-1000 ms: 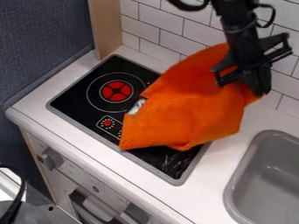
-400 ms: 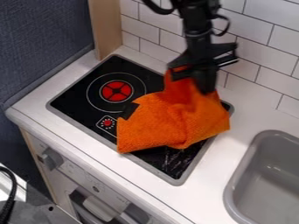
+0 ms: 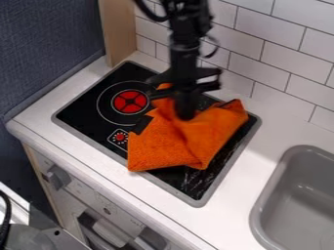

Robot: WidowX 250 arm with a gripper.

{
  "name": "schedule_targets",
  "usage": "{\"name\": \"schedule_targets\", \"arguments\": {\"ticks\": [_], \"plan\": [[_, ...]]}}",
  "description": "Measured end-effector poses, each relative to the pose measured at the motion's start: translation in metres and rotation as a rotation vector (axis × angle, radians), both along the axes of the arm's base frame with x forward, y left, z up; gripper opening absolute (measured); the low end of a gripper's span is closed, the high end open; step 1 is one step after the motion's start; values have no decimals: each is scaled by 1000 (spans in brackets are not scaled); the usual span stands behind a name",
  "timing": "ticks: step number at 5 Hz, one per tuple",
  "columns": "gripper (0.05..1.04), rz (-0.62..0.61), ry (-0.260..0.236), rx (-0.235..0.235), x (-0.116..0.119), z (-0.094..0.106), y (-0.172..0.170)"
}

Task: Move the cloth from left to right of the table

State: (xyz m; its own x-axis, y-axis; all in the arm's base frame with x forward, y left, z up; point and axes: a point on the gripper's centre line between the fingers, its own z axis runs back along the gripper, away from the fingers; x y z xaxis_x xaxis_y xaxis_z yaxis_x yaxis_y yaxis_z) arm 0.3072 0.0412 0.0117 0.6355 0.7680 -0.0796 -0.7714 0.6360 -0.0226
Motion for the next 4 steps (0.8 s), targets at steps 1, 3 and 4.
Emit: {"name": "schedule_targets", "arguments": {"ticks": [1,3,4], "plan": [[71,21,30,-34,-13,-19,11],[442,-6,45,-51,-11,10,8],[751,-4,26,-9,0,36,11]]}}
